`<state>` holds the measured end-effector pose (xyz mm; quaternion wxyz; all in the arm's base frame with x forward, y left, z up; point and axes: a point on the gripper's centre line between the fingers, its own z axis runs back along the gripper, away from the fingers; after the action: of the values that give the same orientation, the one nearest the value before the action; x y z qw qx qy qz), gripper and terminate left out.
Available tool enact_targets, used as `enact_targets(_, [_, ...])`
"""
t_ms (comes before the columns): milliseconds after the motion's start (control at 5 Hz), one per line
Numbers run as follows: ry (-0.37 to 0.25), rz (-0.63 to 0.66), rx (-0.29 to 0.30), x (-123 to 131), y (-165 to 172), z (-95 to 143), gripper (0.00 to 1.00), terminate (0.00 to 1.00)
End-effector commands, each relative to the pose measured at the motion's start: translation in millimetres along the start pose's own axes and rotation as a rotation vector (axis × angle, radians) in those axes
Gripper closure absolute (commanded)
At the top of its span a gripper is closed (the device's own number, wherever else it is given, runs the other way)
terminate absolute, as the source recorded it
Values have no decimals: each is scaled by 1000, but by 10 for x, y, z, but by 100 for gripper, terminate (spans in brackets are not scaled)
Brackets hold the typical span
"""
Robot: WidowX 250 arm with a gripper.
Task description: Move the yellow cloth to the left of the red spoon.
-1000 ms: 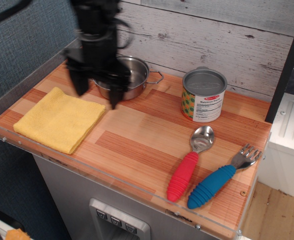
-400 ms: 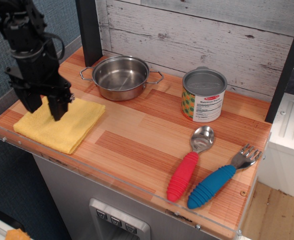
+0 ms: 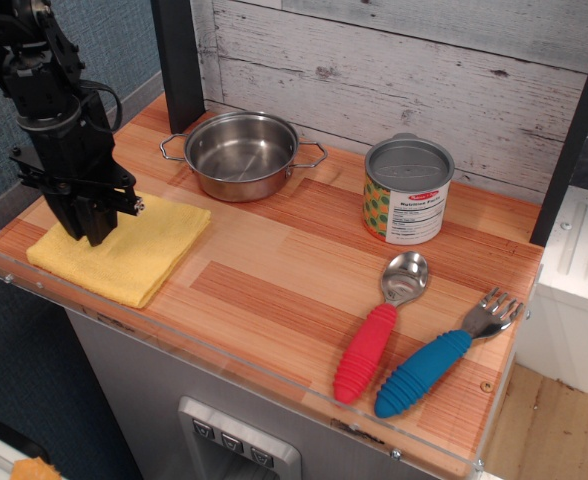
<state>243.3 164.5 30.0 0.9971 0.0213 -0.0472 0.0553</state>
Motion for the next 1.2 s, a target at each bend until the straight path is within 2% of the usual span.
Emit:
enact_targets(0, [-60, -6, 51, 117, 47, 38, 100, 0])
enact_targets(200, [-76, -13, 66, 179, -32, -8, 100, 0])
enact_targets(800, [-75, -18, 48, 232, -192, -117, 100, 0])
enact_targets(1000, [-89, -13, 27, 235, -298, -86, 100, 0])
